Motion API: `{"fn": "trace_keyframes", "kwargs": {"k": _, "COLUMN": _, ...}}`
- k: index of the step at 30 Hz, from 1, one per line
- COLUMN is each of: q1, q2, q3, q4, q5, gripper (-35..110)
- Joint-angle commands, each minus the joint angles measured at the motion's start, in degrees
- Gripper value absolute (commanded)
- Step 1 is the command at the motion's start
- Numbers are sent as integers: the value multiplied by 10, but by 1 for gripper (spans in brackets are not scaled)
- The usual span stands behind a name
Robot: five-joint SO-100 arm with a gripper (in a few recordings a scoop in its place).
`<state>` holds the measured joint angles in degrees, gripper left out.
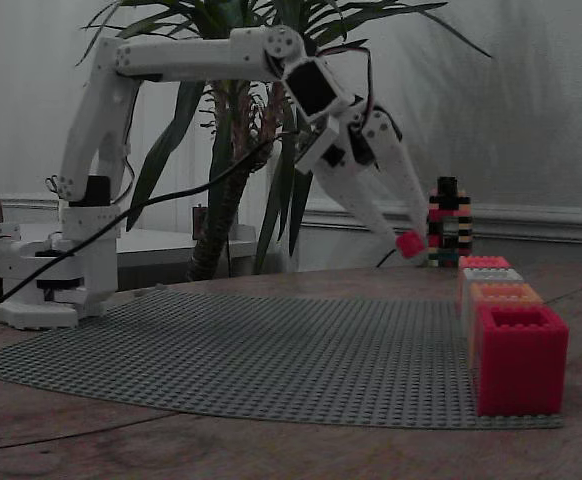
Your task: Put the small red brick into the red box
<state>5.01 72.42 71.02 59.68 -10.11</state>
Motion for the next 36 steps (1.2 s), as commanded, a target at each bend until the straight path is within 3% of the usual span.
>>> {"fn": "trace_keyframes", "kwargs": {"k": 1, "q1": 40, "q2": 13, "q3": -47, "q4": -45, "q5": 0, "gripper": 0}}
{"fn": "trace_keyframes", "kwargs": {"k": 13, "q1": 103, "q2": -92, "q3": -63, "q4": -264, "q5": -22, "gripper": 0}}
{"fn": "trace_keyframes", "kwargs": {"k": 29, "q1": 99, "q2": -240, "q3": -260, "q4": -221, "q5": 16, "gripper": 1}}
{"fn": "trace_keyframes", "kwargs": {"k": 36, "q1": 95, "q2": -248, "q3": -261, "q4": -217, "q5": 11, "gripper": 14}}
